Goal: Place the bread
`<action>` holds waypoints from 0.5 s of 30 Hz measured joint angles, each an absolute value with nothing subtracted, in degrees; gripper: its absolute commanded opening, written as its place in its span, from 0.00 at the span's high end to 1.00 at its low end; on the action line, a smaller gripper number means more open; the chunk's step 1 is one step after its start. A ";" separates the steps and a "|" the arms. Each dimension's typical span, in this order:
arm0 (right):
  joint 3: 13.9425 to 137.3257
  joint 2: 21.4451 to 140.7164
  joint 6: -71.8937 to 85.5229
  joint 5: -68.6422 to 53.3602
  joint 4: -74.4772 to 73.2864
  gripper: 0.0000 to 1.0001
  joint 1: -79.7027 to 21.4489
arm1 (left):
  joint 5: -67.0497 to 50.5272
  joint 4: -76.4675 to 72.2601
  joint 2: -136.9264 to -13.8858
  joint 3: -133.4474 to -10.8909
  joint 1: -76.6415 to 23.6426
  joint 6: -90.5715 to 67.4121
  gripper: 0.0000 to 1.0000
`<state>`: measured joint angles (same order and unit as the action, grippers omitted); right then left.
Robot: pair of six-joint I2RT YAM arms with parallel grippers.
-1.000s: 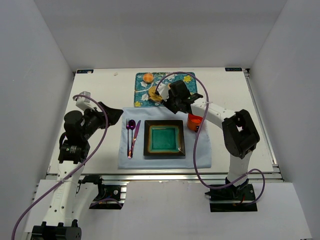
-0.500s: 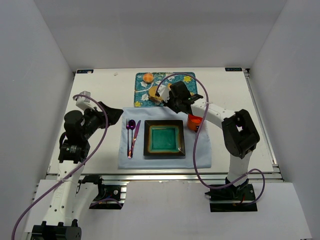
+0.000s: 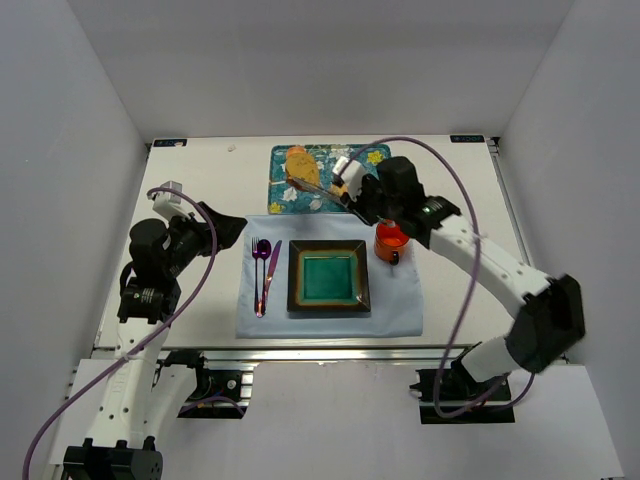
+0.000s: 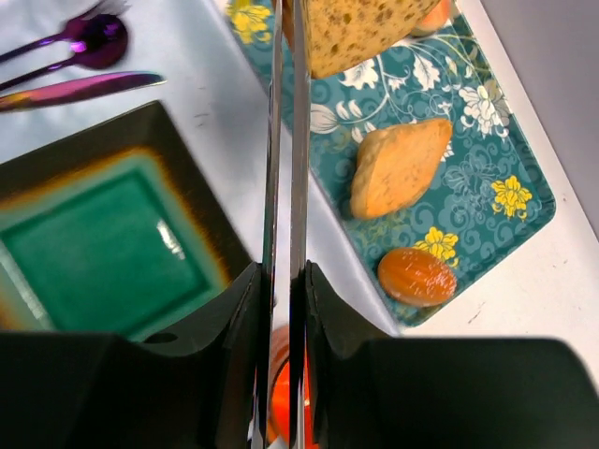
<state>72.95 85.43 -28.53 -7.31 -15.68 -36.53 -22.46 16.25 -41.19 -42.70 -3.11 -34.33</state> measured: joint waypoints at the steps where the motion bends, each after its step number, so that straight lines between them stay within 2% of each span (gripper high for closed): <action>1: 70.83 82.48 -28.49 -8.19 -16.01 0.89 -36.56 | -22.46 16.23 -41.21 -42.70 -3.11 -34.30 0.24; 6: 58.17 70.78 -28.47 -11.31 -19.66 0.89 -37.06 | -22.48 15.90 -41.23 -42.70 -3.11 -34.33 0.24; 12: 47.59 63.24 -28.84 -12.10 -26.17 0.89 -38.57 | -22.50 14.96 -41.52 -42.70 -3.11 -34.37 0.24; 15: 44.93 60.47 -28.97 -11.99 -27.57 0.83 -38.96 | -22.55 14.68 -41.60 -42.70 -3.11 -34.50 0.24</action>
